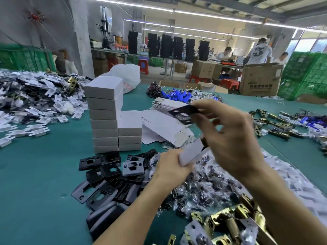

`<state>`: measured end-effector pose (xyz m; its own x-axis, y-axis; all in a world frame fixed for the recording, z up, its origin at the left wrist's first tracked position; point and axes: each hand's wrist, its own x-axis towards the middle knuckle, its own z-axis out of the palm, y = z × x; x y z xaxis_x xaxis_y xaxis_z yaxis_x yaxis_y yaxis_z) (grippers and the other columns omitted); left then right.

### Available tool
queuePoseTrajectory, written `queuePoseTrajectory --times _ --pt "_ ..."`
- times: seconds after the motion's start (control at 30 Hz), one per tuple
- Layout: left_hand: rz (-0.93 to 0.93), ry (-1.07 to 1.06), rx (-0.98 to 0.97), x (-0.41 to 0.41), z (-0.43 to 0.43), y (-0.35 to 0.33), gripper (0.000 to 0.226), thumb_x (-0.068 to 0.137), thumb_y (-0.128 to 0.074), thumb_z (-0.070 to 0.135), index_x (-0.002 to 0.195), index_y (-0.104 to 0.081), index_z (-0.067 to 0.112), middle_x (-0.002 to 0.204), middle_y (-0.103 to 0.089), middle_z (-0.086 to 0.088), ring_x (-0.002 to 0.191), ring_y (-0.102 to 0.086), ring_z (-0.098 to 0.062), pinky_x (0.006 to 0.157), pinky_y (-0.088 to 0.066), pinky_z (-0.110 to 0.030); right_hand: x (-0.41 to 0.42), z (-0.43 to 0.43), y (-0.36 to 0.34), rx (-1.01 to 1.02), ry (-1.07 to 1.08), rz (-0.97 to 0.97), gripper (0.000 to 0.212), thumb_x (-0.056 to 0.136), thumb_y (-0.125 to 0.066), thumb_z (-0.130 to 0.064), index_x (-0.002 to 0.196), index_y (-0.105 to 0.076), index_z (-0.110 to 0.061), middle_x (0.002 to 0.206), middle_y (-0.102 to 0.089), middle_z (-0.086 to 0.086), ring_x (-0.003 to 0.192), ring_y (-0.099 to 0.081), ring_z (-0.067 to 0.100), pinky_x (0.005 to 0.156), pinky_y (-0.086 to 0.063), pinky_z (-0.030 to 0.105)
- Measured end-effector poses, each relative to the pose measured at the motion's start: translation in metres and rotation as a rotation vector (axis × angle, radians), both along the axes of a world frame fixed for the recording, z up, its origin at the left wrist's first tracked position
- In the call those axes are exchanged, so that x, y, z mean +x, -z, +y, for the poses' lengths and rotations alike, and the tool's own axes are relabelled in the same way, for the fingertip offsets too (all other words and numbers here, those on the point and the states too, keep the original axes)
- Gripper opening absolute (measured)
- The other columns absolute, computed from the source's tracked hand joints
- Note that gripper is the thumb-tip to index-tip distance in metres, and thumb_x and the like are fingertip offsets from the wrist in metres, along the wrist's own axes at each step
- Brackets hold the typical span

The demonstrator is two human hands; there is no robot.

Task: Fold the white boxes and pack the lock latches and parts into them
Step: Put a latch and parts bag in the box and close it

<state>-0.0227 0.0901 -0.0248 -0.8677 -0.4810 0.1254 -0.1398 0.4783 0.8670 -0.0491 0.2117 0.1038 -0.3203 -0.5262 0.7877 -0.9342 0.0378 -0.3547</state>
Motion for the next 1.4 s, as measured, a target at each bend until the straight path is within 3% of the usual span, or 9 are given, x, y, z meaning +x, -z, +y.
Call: queuePoseTrajectory --times 0.07,0.17,0.33,0.43,0.63,0.77,0.9,1.13,1.4 --pt "0.117 -0.007 -0.072 0.004 0.003 -0.007 0.035 0.085 -0.074 0.017 0.062 -0.059 0.038 0.061 -0.059 0.022 0.058 -0.053 0.008 0.048 -0.036 -0.005 -0.018 0.030 0.003 -0.043 0.114 0.005 0.026 0.091 -0.064 -0.007 0.115 -0.068 -0.015 0.099 -0.069 -0.009 0.086 -0.064 0.001 0.070 -0.049 0.006" --pt "0.271 -0.075 -0.116 0.006 0.002 -0.010 0.024 0.084 -0.073 0.012 0.083 -0.059 0.031 0.077 -0.062 0.005 0.069 -0.051 0.007 0.053 -0.036 -0.012 -0.039 0.057 0.010 0.023 0.208 0.058 0.024 0.088 -0.065 -0.014 0.111 -0.069 -0.014 0.095 -0.070 -0.003 0.074 -0.060 0.002 0.070 -0.042 0.004" --pt "0.296 -0.132 -0.081 0.004 -0.001 -0.011 0.046 0.083 -0.079 0.010 0.126 -0.068 0.023 0.117 -0.062 0.002 0.105 -0.056 -0.011 0.074 -0.039 -0.006 -0.044 0.062 0.011 0.164 0.191 0.243 0.028 0.087 -0.058 -0.028 0.106 -0.074 -0.014 0.090 -0.071 -0.003 0.081 -0.062 0.024 0.069 -0.053 0.044" --pt "0.355 -0.158 -0.103 0.005 -0.002 -0.012 0.057 0.083 -0.080 0.006 0.135 -0.064 0.021 0.118 -0.060 0.003 0.107 -0.056 -0.008 0.081 -0.035 0.002 -0.037 0.058 0.009 0.191 0.143 0.310 0.028 0.090 -0.057 -0.032 0.104 -0.076 -0.017 0.091 -0.072 -0.003 0.079 -0.057 0.025 0.066 -0.048 0.045" --pt "0.334 -0.139 -0.113 0.005 -0.004 -0.013 0.050 0.080 -0.082 0.012 0.127 -0.069 0.023 0.113 -0.065 0.003 0.100 -0.056 -0.007 0.078 -0.038 -0.003 -0.030 0.052 0.008 0.312 0.105 0.360 0.023 0.088 -0.061 -0.025 0.102 -0.077 -0.014 0.096 -0.068 0.005 0.081 -0.060 0.026 0.062 -0.053 0.047" --pt "0.319 -0.092 -0.035 0.005 -0.002 -0.013 0.038 0.080 -0.083 0.015 0.089 -0.068 0.049 0.099 -0.064 0.018 0.090 -0.060 -0.007 0.072 -0.046 -0.024 -0.032 0.048 0.003 0.359 0.148 0.353 0.014 0.089 -0.070 -0.014 0.101 -0.077 -0.016 0.093 -0.068 0.005 0.075 -0.064 0.029 0.053 -0.054 0.046" --pt "0.268 -0.047 -0.041 0.004 -0.003 -0.011 0.047 0.078 -0.085 0.018 0.066 -0.058 0.054 0.077 -0.063 0.025 0.072 -0.056 0.009 0.058 -0.040 -0.010 -0.031 0.039 0.001 0.459 0.241 0.405 0.014 0.094 -0.065 -0.022 0.103 -0.075 -0.027 0.088 -0.065 -0.003 0.082 -0.060 0.023 0.054 -0.052 0.038" --pt "0.157 0.015 -0.008 0.005 -0.003 -0.010 0.025 0.078 -0.085 0.023 0.075 -0.063 0.035 0.077 -0.065 0.012 0.072 -0.059 -0.003 0.063 -0.047 -0.024 -0.032 0.022 0.000 0.648 0.375 0.382 0.022 0.100 -0.051 -0.029 0.111 -0.066 -0.040 0.102 -0.062 -0.012 0.087 -0.061 0.019 0.060 -0.048 0.029" --pt "0.088 0.066 0.021 0.006 -0.003 -0.009 0.016 0.079 -0.085 0.024 0.084 -0.070 0.022 0.072 -0.067 0.012 0.067 -0.060 -0.001 0.058 -0.045 -0.016 -0.038 0.011 -0.010 0.849 0.426 0.204 0.017 0.094 -0.060 -0.037 0.108 -0.069 -0.035 0.103 -0.065 -0.001 0.086 -0.063 0.029 0.066 -0.049 0.034"
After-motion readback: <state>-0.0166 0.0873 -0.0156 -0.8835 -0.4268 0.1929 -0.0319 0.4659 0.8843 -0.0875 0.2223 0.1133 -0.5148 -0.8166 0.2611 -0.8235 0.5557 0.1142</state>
